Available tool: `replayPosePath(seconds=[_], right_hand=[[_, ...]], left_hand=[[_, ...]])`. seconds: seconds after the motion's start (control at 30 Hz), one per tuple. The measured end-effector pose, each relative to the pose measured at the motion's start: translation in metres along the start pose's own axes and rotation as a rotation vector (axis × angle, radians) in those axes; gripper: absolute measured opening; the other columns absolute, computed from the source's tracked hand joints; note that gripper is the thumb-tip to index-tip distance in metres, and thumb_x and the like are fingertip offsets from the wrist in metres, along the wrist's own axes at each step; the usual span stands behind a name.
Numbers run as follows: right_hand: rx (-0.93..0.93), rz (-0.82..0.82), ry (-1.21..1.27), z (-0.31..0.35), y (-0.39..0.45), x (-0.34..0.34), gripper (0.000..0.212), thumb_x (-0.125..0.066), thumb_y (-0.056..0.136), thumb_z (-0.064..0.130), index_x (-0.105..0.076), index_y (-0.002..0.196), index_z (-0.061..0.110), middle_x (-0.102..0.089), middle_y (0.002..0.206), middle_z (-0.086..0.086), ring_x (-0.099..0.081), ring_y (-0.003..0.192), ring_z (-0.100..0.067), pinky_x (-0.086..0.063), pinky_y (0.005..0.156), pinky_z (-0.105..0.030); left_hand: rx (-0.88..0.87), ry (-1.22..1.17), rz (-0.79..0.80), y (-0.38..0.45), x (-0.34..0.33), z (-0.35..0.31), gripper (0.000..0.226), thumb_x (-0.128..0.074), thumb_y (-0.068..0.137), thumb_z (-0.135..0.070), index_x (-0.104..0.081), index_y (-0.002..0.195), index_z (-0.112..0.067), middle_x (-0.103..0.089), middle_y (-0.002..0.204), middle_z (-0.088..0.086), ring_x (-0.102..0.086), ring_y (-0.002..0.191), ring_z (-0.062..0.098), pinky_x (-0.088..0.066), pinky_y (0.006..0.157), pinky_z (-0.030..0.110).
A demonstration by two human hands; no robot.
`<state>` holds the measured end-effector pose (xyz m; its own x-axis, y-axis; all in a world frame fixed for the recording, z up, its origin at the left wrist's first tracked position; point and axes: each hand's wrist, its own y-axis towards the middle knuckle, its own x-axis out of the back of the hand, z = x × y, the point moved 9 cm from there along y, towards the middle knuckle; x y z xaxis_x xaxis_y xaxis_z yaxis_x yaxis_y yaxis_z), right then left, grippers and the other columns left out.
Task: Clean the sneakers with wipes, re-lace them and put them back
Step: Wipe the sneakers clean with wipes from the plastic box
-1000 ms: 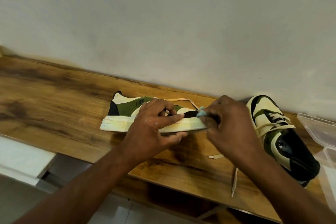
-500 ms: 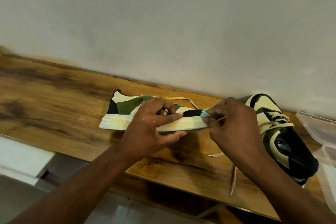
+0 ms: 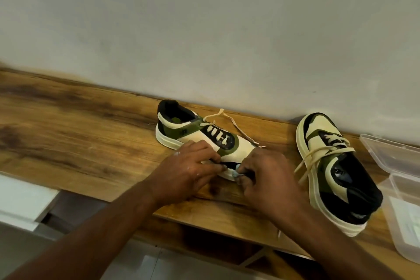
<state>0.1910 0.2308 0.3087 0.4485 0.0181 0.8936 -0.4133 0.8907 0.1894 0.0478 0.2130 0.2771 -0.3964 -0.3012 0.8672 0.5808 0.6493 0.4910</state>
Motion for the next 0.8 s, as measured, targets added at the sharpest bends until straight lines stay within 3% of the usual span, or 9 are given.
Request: replayPosePath(seconds=[0.1, 0.23, 0.33, 0.5, 0.6, 0.7, 0.8], right_hand=[[-0.072, -0.031, 0.057, -0.016, 0.004, 0.009, 0.011, -0.084, 0.082, 0.017, -0.084, 0.089, 0.025, -0.071, 0.085, 0.011, -0.063, 0.077, -0.006, -0.058, 0.073, -0.03], [-0.197, -0.252, 0.076, -0.052, 0.004, 0.039, 0.008, -0.083, 0.081, 0.016, -0.081, 0.082, 0.024, -0.068, 0.08, 0.009, -0.061, 0.072, -0.007, -0.055, 0.068, -0.033], [-0.247, -0.331, 0.054, -0.065, 0.003, 0.04, 0.009, -0.079, 0.083, 0.014, -0.074, 0.079, 0.021, -0.065, 0.076, 0.007, -0.058, 0.069, -0.008, -0.05, 0.063, -0.031], [-0.265, -0.257, 0.231, -0.076, 0.013, 0.03, 0.01, -0.084, 0.082, 0.016, -0.079, 0.089, 0.022, -0.073, 0.081, 0.012, -0.066, 0.074, -0.003, -0.058, 0.068, -0.03], [-0.261, -0.122, 0.307, -0.067, 0.014, 0.014, 0.015, -0.088, 0.081, 0.019, -0.079, 0.089, 0.029, -0.074, 0.083, 0.017, -0.068, 0.076, -0.001, -0.06, 0.07, -0.026], [-0.206, -0.031, 0.345, -0.043, 0.01, -0.009, 0.016, -0.086, 0.082, 0.018, -0.079, 0.089, 0.03, -0.072, 0.083, 0.019, -0.067, 0.079, 0.003, -0.057, 0.07, -0.015], [-0.113, 0.006, 0.332, -0.021, 0.008, -0.023, 0.017, -0.087, 0.081, 0.015, -0.08, 0.086, 0.03, -0.071, 0.08, 0.02, -0.065, 0.084, 0.006, -0.055, 0.069, -0.014]], left_hand=[[0.085, -0.015, 0.011, 0.003, -0.003, 0.005, 0.035, -0.081, 0.091, -0.028, -0.076, 0.125, -0.023, -0.067, 0.121, -0.003, -0.059, 0.114, 0.016, -0.054, 0.092, 0.036], [0.206, -0.013, 0.015, 0.001, -0.005, 0.013, 0.039, -0.082, 0.088, -0.033, -0.075, 0.125, -0.022, -0.066, 0.12, -0.004, -0.056, 0.115, 0.015, -0.059, 0.081, 0.035], [0.266, 0.015, -0.031, 0.002, -0.001, 0.018, 0.036, -0.081, 0.087, -0.036, -0.078, 0.117, -0.017, -0.069, 0.114, -0.001, -0.058, 0.111, 0.018, -0.06, 0.081, 0.038], [0.417, 0.024, -0.073, -0.002, 0.002, 0.027, 0.044, -0.079, 0.085, -0.047, -0.076, 0.113, -0.014, -0.068, 0.11, 0.001, -0.058, 0.105, 0.018, -0.058, 0.084, 0.04], [0.537, -0.001, -0.097, -0.007, 0.006, 0.035, 0.061, -0.082, 0.076, -0.06, -0.071, 0.114, -0.014, -0.066, 0.114, -0.001, -0.059, 0.106, 0.015, -0.056, 0.089, 0.032], [0.648, -0.047, -0.056, -0.011, 0.004, 0.042, 0.092, -0.076, 0.063, -0.08, -0.063, 0.128, -0.017, -0.062, 0.127, -0.003, -0.059, 0.113, 0.011, -0.055, 0.093, 0.03], [0.71, -0.079, -0.028, -0.015, 0.001, 0.041, 0.11, -0.077, 0.057, -0.082, -0.051, 0.144, -0.019, -0.058, 0.141, -0.002, -0.057, 0.125, 0.015, -0.052, 0.099, 0.031]])
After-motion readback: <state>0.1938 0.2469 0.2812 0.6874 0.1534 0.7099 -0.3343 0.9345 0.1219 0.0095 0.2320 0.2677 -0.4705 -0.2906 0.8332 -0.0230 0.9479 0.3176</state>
